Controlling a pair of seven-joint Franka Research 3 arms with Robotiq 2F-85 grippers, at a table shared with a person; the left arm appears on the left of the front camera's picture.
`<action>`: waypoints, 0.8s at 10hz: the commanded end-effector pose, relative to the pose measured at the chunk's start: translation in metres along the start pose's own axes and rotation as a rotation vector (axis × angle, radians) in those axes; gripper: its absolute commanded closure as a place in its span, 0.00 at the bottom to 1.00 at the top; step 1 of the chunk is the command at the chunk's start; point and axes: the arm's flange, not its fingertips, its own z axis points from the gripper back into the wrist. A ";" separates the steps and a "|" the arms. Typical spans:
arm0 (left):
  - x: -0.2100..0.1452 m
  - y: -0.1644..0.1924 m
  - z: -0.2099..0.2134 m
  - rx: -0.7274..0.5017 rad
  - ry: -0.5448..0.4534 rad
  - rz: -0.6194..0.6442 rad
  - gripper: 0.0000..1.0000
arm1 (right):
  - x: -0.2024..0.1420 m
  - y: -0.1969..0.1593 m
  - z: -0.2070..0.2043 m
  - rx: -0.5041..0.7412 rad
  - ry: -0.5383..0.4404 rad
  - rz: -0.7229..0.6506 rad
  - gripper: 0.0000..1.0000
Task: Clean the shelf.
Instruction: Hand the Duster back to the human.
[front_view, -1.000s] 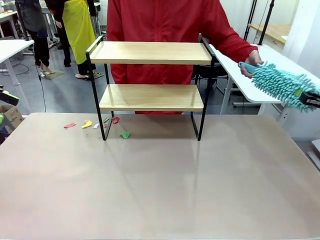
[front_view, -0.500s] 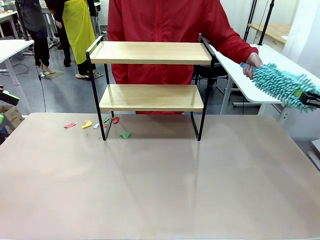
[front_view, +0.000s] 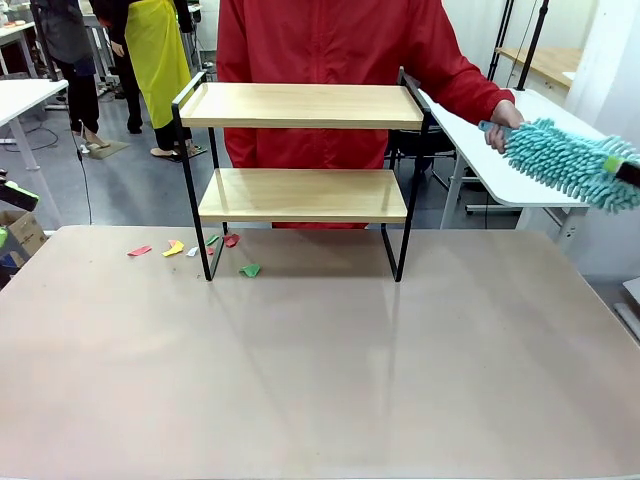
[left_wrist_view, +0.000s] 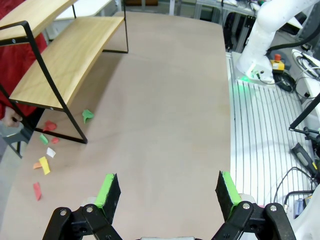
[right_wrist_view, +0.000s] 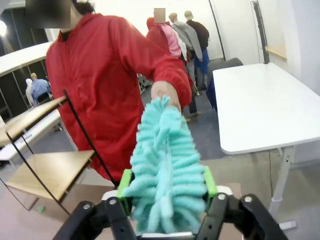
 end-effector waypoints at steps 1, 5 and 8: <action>0.001 -0.001 0.000 -0.001 -0.026 -0.015 0.00 | 0.048 0.003 0.028 0.046 -0.077 -0.053 0.00; 0.001 -0.001 0.000 -0.001 -0.026 -0.015 0.00 | 0.146 -0.031 0.064 0.024 -0.283 -0.331 0.00; 0.001 -0.001 0.000 -0.001 -0.026 -0.015 0.00 | 0.182 -0.083 0.089 0.023 -0.391 -0.542 0.00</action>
